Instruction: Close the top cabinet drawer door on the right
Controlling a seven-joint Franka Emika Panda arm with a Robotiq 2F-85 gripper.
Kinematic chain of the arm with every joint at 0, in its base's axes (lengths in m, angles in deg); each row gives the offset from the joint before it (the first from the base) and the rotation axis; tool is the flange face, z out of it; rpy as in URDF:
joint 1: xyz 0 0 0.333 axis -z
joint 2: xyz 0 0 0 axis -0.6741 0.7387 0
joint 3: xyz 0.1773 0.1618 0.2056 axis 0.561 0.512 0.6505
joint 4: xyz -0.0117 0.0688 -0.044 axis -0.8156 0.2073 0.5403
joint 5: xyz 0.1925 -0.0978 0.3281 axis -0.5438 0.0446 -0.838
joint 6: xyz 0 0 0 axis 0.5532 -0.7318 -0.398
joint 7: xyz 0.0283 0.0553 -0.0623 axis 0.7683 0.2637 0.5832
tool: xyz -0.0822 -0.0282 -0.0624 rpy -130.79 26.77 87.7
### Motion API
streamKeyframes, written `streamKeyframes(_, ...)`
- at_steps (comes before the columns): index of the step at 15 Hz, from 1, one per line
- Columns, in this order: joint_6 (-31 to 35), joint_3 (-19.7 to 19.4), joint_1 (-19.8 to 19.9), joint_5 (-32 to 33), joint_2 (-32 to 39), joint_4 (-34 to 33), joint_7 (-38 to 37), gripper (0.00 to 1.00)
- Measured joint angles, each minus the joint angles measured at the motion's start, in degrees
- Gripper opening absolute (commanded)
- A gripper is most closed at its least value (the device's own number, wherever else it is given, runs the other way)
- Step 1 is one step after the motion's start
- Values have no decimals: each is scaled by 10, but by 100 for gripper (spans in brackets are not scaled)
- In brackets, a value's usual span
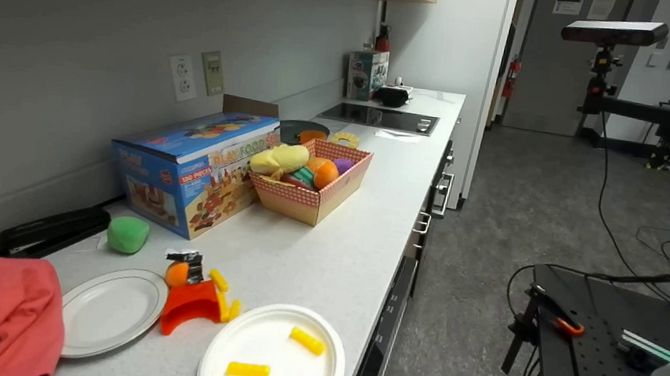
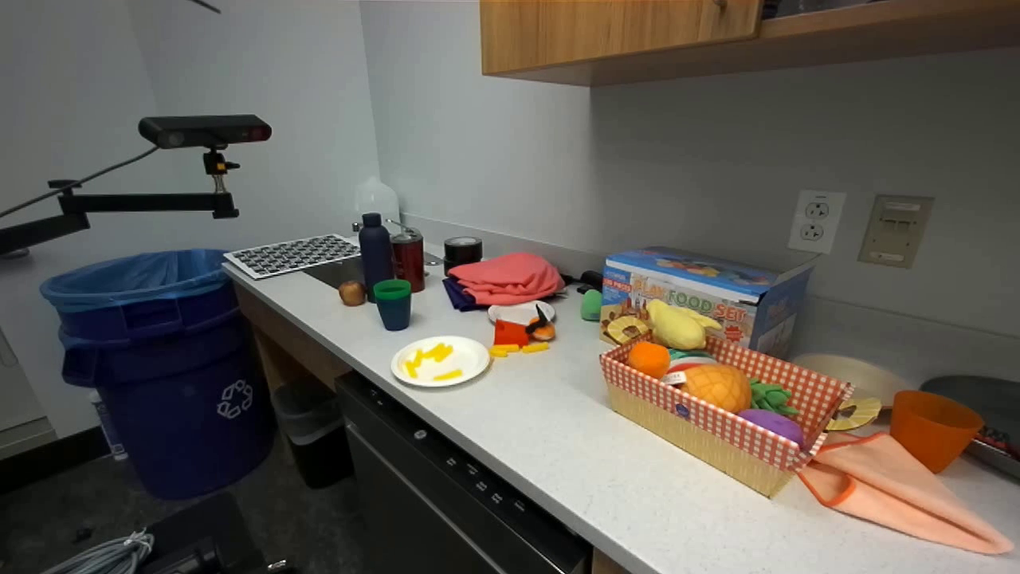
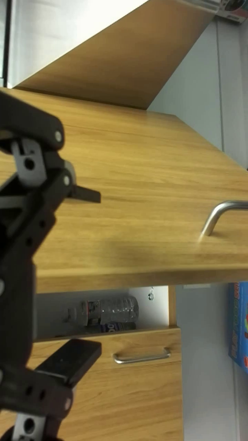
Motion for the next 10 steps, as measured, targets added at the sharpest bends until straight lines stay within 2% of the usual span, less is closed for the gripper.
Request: streamKeyframes(10, -42, -13, 0, -31, 33, 0, 1, 100)
